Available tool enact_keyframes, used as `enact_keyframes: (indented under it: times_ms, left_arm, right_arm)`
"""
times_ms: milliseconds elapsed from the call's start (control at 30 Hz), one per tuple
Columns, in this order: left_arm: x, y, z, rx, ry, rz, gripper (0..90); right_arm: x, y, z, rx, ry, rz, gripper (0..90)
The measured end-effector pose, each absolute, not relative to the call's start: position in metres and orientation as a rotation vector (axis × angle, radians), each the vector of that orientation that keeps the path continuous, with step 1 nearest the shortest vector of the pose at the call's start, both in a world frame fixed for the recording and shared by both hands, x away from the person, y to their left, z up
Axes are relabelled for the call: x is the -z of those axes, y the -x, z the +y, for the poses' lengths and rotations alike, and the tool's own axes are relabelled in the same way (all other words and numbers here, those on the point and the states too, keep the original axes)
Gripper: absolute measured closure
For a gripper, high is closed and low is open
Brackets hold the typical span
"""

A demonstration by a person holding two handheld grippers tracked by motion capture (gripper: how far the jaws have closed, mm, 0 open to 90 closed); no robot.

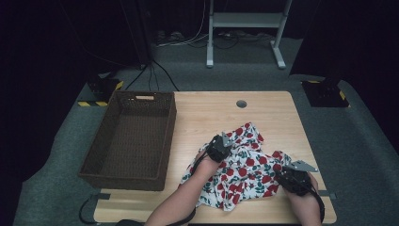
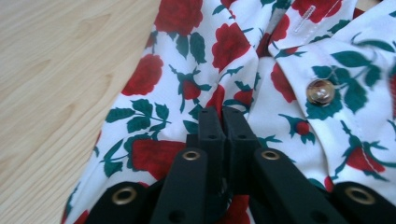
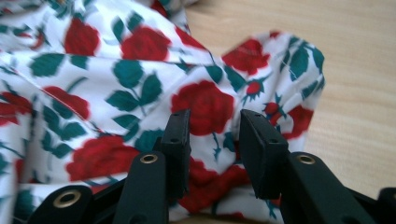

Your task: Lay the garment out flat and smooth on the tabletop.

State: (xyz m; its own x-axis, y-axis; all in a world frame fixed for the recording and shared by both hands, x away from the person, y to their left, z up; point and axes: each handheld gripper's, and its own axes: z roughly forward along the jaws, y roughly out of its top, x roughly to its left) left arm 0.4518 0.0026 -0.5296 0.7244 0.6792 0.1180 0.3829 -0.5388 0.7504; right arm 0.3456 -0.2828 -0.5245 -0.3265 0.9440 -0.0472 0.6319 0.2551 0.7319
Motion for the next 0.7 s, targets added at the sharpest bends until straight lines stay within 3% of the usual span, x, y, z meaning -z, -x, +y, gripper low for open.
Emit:
enact_keyframes:
  times_ms: [433, 700]
  left_arm:
    - [0.528, -0.428, 0.068, -0.578, -2.125, 0.913, 87.8]
    - [0.536, -0.421, 0.086, -0.623, -2.147, 0.973, 87.8]
  right_arm:
    - [0.529, -0.342, -0.293, -0.779, -1.435, 2.060, 67.5]
    - [0.529, -0.344, -0.309, -0.763, -1.472, 2.021, 66.6]
